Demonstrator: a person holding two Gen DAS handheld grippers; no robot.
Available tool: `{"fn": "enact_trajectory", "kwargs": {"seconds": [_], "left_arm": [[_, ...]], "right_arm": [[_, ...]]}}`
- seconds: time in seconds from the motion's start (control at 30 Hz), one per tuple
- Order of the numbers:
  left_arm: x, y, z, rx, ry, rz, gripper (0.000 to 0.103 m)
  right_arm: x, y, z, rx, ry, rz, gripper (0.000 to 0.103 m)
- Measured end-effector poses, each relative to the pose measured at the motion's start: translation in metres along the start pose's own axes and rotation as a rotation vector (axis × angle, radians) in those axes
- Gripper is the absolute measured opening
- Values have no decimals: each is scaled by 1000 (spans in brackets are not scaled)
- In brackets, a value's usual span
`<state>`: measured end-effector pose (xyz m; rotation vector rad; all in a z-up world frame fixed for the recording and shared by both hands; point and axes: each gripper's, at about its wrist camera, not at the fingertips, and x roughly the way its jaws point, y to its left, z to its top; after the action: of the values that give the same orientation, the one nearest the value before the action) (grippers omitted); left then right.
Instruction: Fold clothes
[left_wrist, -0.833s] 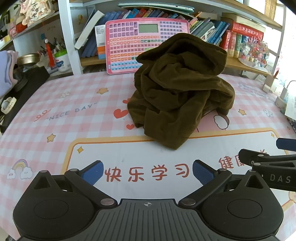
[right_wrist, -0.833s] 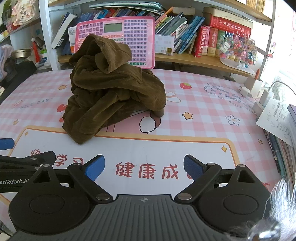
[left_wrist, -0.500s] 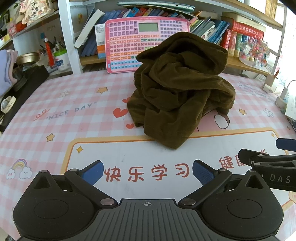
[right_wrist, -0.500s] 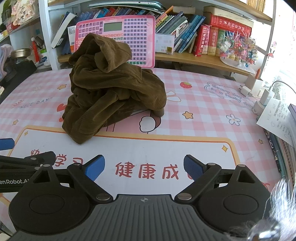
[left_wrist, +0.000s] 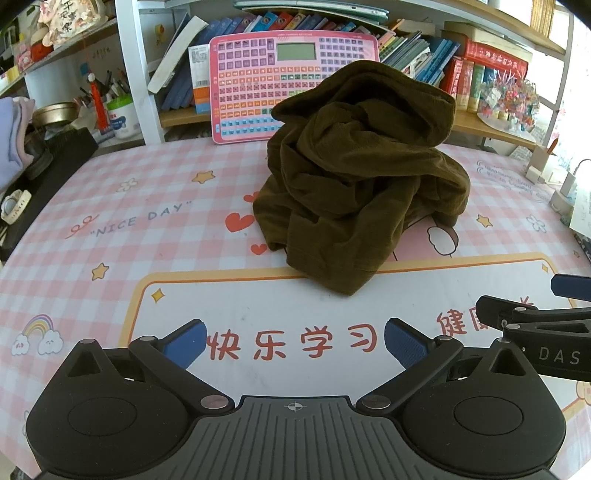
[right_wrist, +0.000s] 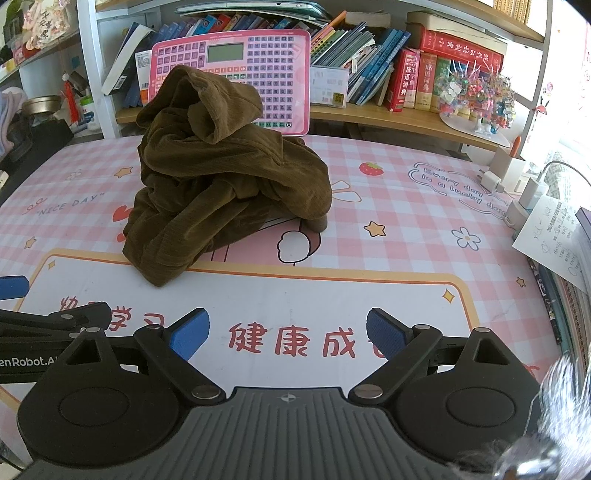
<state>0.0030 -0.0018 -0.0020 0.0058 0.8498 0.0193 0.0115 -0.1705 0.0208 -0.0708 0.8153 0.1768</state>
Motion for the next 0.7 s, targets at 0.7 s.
{"fn": "enact_trajectory", "kwargs": {"seconds": [0.7], "left_arm": [[0,-1,1,-1,6,9,103]], "right_arm": [[1,-1,1,-3,2,4,92]]}}
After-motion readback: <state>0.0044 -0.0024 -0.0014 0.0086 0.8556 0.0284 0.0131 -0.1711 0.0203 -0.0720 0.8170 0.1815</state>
